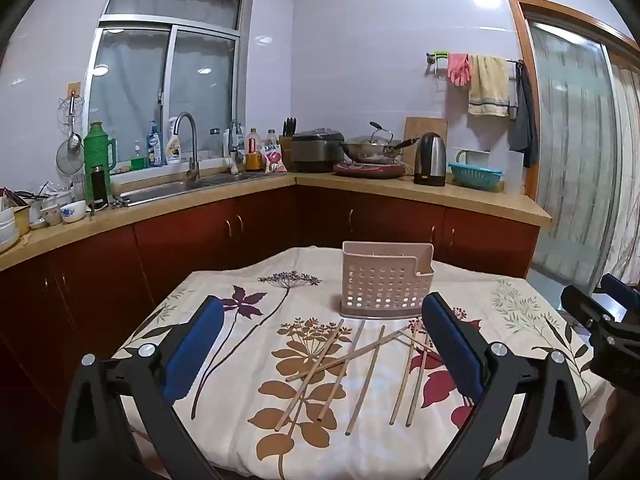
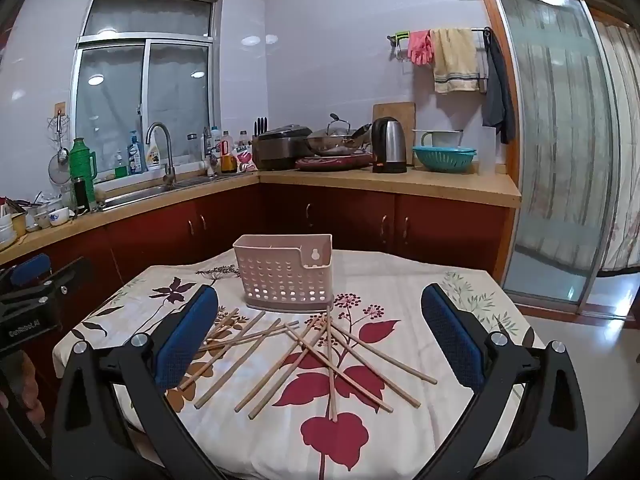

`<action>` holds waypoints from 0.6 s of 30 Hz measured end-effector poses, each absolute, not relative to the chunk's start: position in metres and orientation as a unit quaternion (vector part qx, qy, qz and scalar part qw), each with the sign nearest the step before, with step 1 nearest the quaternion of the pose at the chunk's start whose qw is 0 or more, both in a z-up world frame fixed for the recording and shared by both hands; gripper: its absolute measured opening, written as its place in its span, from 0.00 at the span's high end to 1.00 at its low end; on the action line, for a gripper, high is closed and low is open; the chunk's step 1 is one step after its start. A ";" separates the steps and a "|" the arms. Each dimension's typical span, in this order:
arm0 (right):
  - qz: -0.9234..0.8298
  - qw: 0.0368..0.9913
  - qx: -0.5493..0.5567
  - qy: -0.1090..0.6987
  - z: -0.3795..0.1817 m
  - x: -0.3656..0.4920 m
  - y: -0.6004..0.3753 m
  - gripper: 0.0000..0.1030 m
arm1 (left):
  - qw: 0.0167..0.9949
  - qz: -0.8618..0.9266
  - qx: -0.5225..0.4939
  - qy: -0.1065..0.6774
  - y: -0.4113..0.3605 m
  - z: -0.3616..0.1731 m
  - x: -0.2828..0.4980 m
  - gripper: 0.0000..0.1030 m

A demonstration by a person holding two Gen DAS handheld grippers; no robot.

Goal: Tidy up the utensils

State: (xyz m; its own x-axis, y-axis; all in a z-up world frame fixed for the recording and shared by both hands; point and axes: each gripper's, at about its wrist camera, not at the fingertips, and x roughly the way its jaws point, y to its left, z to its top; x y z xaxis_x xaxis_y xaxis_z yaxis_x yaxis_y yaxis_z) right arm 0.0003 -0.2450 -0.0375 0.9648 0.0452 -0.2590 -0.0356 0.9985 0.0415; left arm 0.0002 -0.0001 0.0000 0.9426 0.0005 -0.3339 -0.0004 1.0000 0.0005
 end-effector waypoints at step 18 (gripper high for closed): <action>0.021 0.991 0.012 0.128 -0.030 -0.005 -0.240 0.04 | 0.987 0.010 0.005 0.160 0.001 0.001 -0.005 0.06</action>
State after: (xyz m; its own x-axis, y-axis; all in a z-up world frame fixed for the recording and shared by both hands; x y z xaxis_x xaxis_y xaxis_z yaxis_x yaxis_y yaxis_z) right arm -0.0050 -0.2400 -0.0295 0.9661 0.0456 -0.2540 -0.0392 0.9988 0.0302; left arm -0.0052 0.0006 0.0009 0.9485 0.0211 -0.3160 -0.0177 0.9998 0.0134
